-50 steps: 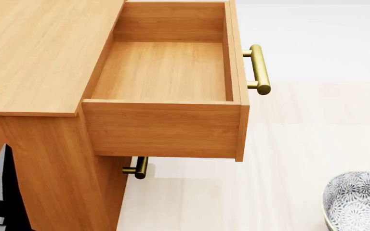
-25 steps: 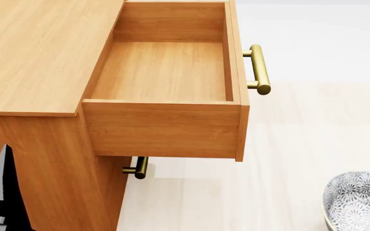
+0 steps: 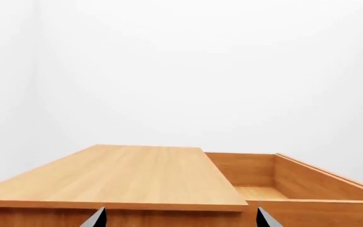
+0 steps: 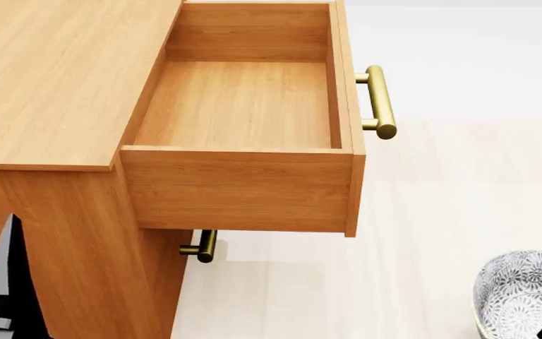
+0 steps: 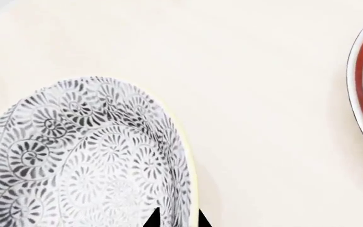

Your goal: Put the bowl on top of the cabinet.

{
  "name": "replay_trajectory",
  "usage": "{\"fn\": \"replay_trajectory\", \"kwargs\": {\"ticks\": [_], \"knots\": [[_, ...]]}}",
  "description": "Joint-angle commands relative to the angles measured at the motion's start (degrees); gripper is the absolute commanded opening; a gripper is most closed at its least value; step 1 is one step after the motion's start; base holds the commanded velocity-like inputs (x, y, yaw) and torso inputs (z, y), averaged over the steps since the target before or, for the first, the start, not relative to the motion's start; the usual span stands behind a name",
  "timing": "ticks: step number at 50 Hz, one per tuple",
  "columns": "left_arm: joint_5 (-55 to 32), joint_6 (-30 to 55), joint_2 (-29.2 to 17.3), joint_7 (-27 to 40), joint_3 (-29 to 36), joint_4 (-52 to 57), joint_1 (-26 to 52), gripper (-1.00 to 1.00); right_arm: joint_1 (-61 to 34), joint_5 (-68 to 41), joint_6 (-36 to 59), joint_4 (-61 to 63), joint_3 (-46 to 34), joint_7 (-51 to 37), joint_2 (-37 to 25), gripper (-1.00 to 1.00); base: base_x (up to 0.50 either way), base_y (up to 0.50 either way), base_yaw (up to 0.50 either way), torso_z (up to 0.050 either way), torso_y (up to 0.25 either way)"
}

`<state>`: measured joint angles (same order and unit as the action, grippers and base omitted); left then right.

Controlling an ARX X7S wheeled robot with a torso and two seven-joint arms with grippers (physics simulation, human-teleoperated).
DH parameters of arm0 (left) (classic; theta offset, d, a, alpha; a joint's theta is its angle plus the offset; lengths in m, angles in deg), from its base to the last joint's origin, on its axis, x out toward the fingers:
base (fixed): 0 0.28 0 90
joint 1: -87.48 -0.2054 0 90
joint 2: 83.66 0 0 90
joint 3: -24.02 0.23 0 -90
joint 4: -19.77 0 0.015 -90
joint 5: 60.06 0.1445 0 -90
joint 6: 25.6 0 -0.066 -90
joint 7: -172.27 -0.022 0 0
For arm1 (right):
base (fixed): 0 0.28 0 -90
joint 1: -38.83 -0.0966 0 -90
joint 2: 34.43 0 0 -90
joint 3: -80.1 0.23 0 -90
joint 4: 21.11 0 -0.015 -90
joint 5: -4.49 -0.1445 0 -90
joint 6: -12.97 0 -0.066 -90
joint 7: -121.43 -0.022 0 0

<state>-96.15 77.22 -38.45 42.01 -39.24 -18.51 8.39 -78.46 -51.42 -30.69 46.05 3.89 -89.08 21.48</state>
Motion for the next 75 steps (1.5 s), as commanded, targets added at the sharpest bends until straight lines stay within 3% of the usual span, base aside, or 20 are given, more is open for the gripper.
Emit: {"fn": "replay_trajectory", "kwargs": {"ticks": [1,20,42,75], "knots": [[0.1,-0.2,-0.1,-0.2,0.2,-0.3,-0.1,1.0,0.6,0.4,-0.6,0.1,-0.3,0.0,0.1,-1.0,0.0,0.0,0.0,0.0,0.0],[-0.2,-0.2,-0.4,0.1,0.3,0.1,0.1,1.0,0.4,-1.6,0.5,2.4,1.5,-1.9,-0.1,-1.0,0.0,0.0,0.0,0.0,0.0],[-2.3,-0.3,-2.3,1.8,-1.6,2.9,0.5,1.0,-6.1,-9.0,9.9,11.9,4.1,-11.0,-2.7,-1.0,0.0,0.0,0.0,0.0,0.0],[-4.7,-0.1,-4.1,3.9,-2.7,5.5,1.7,1.0,-19.7,-17.3,19.8,15.5,6.3,-23.4,-7.6,-1.0,0.0,0.0,0.0,0.0,0.0]]}}
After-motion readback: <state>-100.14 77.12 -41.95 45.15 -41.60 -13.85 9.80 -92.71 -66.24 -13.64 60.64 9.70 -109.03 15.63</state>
